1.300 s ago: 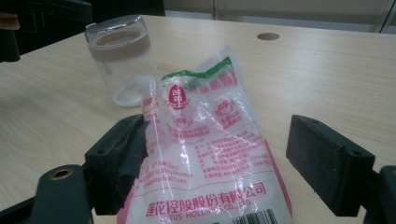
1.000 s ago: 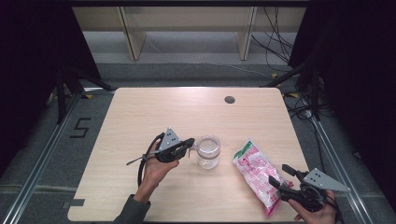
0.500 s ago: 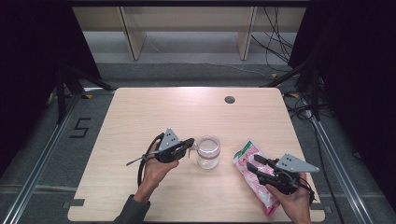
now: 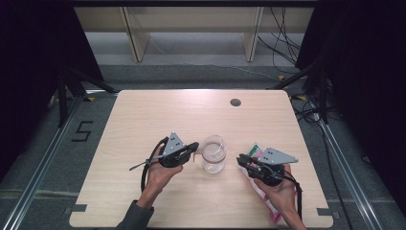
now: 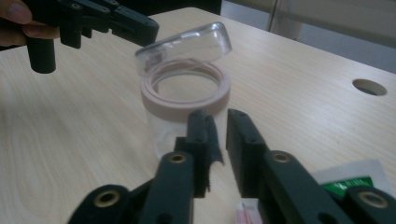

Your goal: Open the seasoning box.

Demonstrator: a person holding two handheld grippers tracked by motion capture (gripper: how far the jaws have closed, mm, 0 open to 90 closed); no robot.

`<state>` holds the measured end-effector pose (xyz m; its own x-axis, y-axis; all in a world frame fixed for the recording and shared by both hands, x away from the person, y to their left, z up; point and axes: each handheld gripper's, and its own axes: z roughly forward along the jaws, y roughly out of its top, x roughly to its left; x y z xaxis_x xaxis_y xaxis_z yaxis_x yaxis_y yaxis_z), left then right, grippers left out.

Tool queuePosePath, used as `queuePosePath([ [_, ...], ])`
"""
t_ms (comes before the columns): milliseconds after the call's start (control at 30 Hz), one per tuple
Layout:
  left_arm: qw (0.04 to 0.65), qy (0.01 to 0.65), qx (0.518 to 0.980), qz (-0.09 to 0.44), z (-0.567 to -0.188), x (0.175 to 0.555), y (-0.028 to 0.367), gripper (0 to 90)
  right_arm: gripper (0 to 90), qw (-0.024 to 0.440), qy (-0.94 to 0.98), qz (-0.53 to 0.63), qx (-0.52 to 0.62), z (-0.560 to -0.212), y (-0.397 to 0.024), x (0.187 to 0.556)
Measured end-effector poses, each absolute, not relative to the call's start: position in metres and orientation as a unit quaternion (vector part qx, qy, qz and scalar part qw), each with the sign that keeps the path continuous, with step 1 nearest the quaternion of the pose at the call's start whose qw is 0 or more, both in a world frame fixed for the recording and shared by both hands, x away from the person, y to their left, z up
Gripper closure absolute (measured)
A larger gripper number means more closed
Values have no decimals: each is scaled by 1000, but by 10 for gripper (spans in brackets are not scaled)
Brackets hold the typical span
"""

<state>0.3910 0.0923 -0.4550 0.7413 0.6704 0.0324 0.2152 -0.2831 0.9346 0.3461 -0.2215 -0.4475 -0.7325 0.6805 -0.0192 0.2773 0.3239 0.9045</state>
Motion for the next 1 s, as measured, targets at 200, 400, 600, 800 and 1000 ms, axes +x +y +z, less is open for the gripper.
queuePosePath([
  [200, 525, 288, 771, 218, -455, 391, 94, 892, 863, 186, 791, 496, 304, -450, -204, 358],
  [400, 520, 299, 769, 221, -463, 395, 95, 893, 894, 186, 800, 480, 308, -452, -193, 368],
  [600, 531, 298, 760, 225, -456, 393, 99, 893, 899, 176, 803, 476, 312, -452, -195, 369],
  [800, 542, 290, 760, 210, -457, 392, 95, 893, 898, 177, 803, 469, 321, -453, -196, 369],
  [1000, 550, 291, 755, 209, -456, 392, 96, 893, 898, 174, 804, 465, 326, -455, -195, 369],
])
